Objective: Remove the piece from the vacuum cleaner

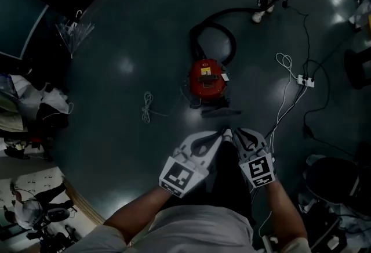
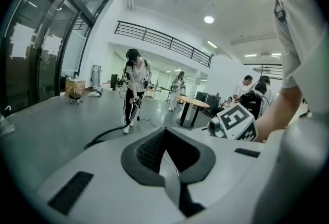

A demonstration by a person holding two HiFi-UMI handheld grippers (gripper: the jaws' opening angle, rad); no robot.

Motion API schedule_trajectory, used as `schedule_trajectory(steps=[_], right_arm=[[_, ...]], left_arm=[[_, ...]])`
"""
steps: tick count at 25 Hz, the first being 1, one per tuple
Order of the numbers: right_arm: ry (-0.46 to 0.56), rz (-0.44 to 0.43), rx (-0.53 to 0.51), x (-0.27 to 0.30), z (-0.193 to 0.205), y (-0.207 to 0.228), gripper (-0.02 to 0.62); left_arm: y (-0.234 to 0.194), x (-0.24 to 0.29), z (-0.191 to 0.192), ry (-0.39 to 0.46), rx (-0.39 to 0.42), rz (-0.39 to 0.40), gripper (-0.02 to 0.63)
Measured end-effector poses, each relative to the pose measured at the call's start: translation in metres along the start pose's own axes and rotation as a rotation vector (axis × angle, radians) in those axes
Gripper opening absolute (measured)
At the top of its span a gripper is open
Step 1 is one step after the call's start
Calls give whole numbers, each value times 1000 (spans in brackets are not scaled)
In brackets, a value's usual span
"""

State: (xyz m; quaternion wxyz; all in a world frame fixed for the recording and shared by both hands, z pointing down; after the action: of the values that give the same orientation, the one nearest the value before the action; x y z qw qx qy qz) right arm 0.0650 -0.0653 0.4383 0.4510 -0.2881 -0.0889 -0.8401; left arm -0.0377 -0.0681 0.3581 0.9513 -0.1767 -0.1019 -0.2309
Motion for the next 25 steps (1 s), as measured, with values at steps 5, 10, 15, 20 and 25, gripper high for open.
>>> schedule_trajectory(steps=[5,10,15,20,25], right_arm=[[-72,-66,-88,77,56,21,20],[-180,-151,-274,173,155,32,62],[-264,-218,-460,255,247,27,105],[-306,-256,-616,307,305,22,153],[-342,-306,-760,339,337,18,170]], left_arm=[[-46,44,34,-12,15,-6,6],[-91,86,76,-10,-30,-51,6],[-122,112,130,-48,-80,-61,6],[-140,119,171,-78,-116,-73,6],[-152,118,195,-89,-132,-84,6]])
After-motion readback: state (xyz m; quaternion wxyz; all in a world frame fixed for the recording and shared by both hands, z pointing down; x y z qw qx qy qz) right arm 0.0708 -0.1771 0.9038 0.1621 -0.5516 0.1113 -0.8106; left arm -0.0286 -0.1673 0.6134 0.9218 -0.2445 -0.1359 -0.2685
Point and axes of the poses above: the fingertips, and each gripper's own axes: x forward along the fingers, y to its right, z out of its underside, the point moved 4 cm from there along -x, backward along the fingers, and after that the axes turned 11 degrees about z, right-handed, at the moved point
